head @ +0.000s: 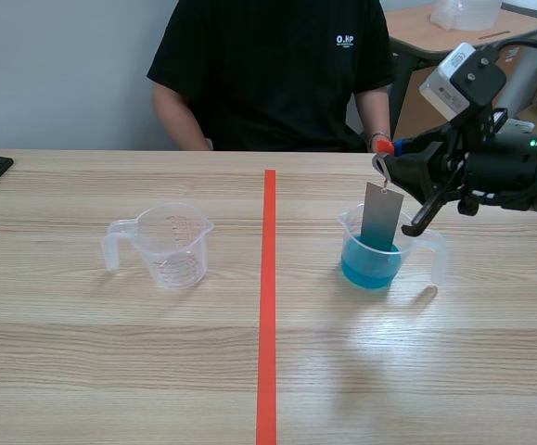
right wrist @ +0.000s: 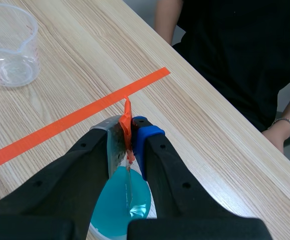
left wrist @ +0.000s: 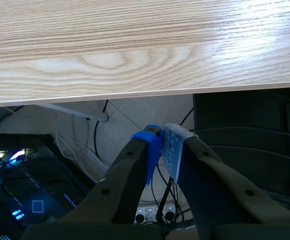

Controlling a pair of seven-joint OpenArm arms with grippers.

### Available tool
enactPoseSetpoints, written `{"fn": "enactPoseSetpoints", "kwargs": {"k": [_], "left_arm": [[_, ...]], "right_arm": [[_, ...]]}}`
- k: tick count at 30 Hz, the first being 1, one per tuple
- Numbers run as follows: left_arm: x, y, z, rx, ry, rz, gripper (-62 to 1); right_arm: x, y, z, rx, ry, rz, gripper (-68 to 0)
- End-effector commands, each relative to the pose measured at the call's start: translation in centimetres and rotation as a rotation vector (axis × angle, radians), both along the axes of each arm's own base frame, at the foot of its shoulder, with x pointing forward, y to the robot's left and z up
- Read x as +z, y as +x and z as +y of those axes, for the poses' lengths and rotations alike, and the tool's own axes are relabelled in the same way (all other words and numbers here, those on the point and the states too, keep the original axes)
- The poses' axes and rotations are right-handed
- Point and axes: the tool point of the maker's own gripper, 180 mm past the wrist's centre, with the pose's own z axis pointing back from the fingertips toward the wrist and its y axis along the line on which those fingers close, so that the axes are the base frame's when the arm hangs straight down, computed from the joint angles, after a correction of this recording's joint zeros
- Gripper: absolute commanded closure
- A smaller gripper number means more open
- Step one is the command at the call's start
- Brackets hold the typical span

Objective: Do the redox reaction experiment.
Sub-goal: 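Hold the plate still in the solution, then raise the plate and point at it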

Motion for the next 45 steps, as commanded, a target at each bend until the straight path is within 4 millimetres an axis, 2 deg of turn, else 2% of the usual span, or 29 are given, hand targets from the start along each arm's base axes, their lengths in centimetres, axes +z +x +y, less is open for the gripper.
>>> {"fn": "enactPoseSetpoints", "kwargs": {"k": [1,9,29,45], "left_arm": [[0.3,0.0,0.0,0.001,0.002,-0.009,-4.7],[0.3,0.0,0.0,0.001,0.002,-0.008,-4.7],[0.3,0.0,0.0,0.001,0.002,-0.009,-4.7],[0.3,0.0,0.0,0.001,0.002,-0.009,-4.7]], "right_arm": [[1.2,0.4,-0.2,0.001,0.006,-0.036,-1.5],[2.1,0.4,-0.5,0.003,0.013,-0.053,-1.5],[8.7,-0.5,-1.3,0.047,0.081,-0.115,-1.5],[13.5,-1.9,-0.4,0.064,0.066,-0.156,-1.5]]}}
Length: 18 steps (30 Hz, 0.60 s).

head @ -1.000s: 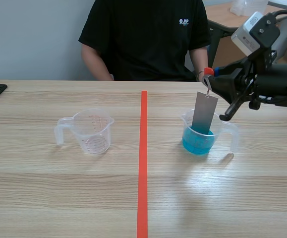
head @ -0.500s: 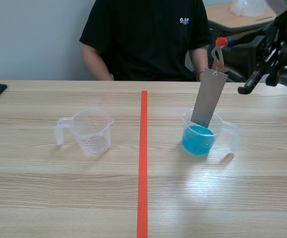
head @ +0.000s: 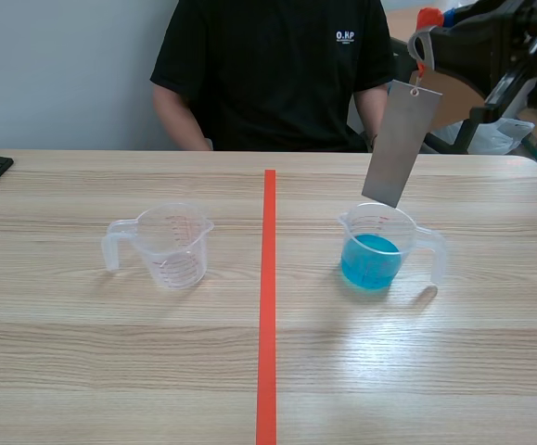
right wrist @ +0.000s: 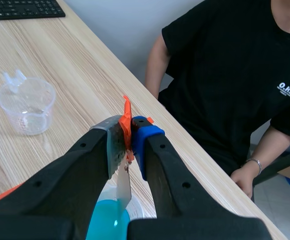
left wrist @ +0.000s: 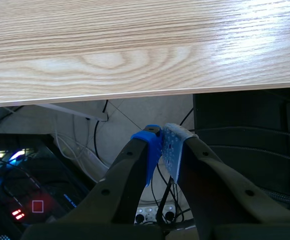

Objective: Do the redox reaction experiment.
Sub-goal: 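Raise the plate and point at it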

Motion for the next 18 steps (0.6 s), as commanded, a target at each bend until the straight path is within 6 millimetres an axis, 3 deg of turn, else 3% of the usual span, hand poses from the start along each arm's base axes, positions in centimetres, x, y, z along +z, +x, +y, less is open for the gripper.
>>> {"fn": "enactPoseSetpoints", "kwargs": {"k": [1,11,18], "left_arm": [[0.3,0.0,0.0,0.001,0.002,-0.009,-4.7],[0.3,0.0,0.0,0.001,0.002,-0.009,-4.7],[0.3,0.0,0.0,0.001,0.002,-0.008,-4.7]], "right_arm": [[1.9,-0.1,-0.1,0.011,0.004,-0.050,-1.5],[3.6,-0.6,-0.4,0.006,0.025,-0.057,-1.5],[3.4,-0.7,-0.4,0.005,0.024,-0.043,-1.5]]}}
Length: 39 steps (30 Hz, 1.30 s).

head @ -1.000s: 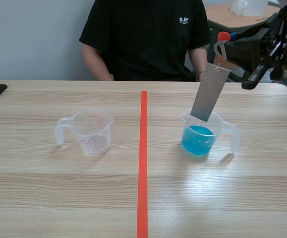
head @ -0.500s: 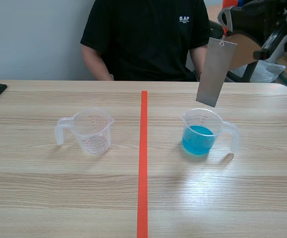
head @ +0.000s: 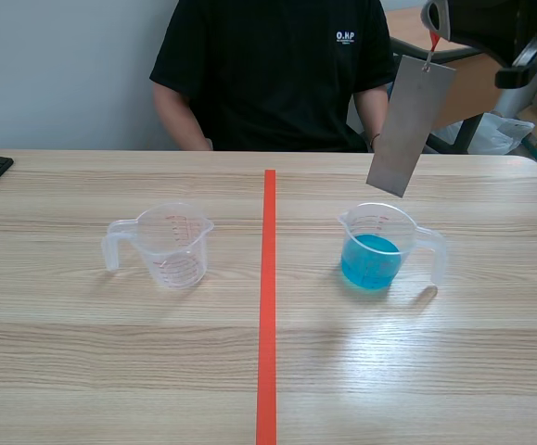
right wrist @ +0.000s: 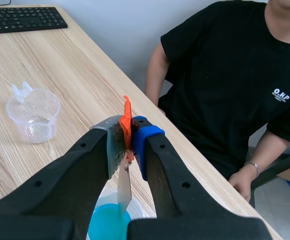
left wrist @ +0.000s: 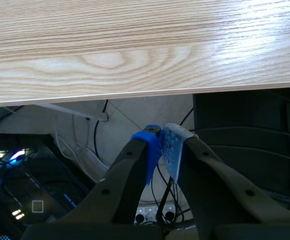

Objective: Do the redox reaction experiment.
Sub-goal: 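Raise the plate and point at it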

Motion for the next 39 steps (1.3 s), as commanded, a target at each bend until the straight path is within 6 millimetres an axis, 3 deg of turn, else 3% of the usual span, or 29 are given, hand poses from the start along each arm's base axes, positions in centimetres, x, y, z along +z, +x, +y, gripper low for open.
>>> {"fn": "enactPoseSetpoints", "kwargs": {"k": [1,6,14,24,29,34,39], "left_arm": [[0.3,0.0,0.0,0.000,0.003,-0.008,-4.7],[0.4,0.3,-0.2,-0.037,0.013,-0.017,-4.7],[2.3,3.1,-1.8,-0.229,-0.055,-0.090,-4.7],[6.9,10.9,-4.9,-0.488,-0.113,-0.291,-4.7],[9.6,15.4,-7.3,-0.599,-0.103,-0.395,-4.7],[12.7,18.5,-11.1,-0.726,-0.126,-0.506,-4.7],[13.5,20.8,-15.1,-0.835,-0.119,-0.535,-4.7]], "right_arm": [[1.4,-0.1,0.0,0.011,0.001,-0.041,-1.5],[1.4,-0.1,0.0,0.011,0.003,-0.041,-1.5],[1.4,-0.1,0.0,0.011,0.004,-0.041,-1.5],[1.4,-0.1,0.0,0.011,0.004,-0.040,-1.5],[1.4,-0.1,0.0,0.012,0.005,-0.041,-1.5],[1.4,-0.1,0.0,0.012,0.007,-0.041,-1.5],[1.4,-0.1,0.0,0.013,0.006,-0.040,-1.5]]}}
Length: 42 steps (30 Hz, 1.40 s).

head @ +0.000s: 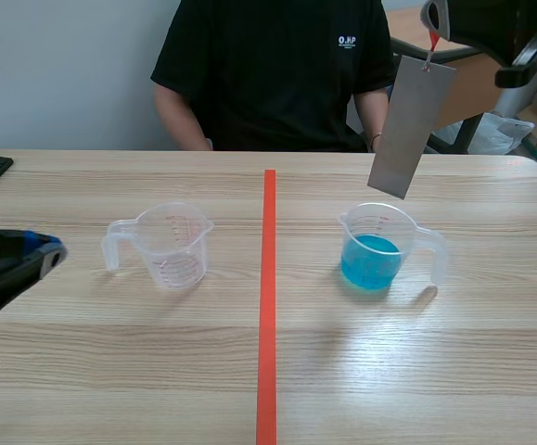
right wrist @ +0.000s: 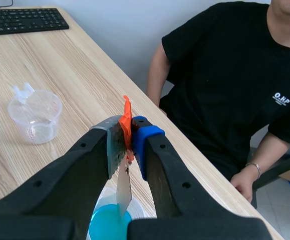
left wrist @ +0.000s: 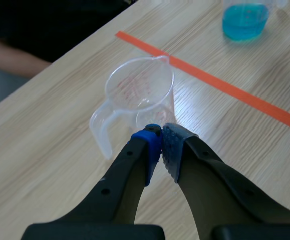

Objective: Do the redox reaction experiment.
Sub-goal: 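Raise the plate and point at it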

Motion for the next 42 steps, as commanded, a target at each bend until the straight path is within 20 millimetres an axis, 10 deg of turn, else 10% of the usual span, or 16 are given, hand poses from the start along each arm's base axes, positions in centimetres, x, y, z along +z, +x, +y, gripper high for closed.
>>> {"fn": "enactPoseSetpoints", "kwargs": {"k": [1,14,42], "left_arm": [[0.7,0.8,-1.6,-0.024,-0.022,-0.029,-4.7],[1.3,5.7,-11.0,-0.163,0.022,-0.210,-4.7],[-0.5,11.3,-22.7,-0.297,-0.012,-0.236,-4.7]], "right_arm": [[1.4,-0.1,0.0,0.011,0.003,-0.041,-1.5],[1.4,-0.1,0.0,0.011,0.003,-0.040,-1.5],[1.4,-0.1,0.0,0.011,0.003,-0.041,-1.5]]}}
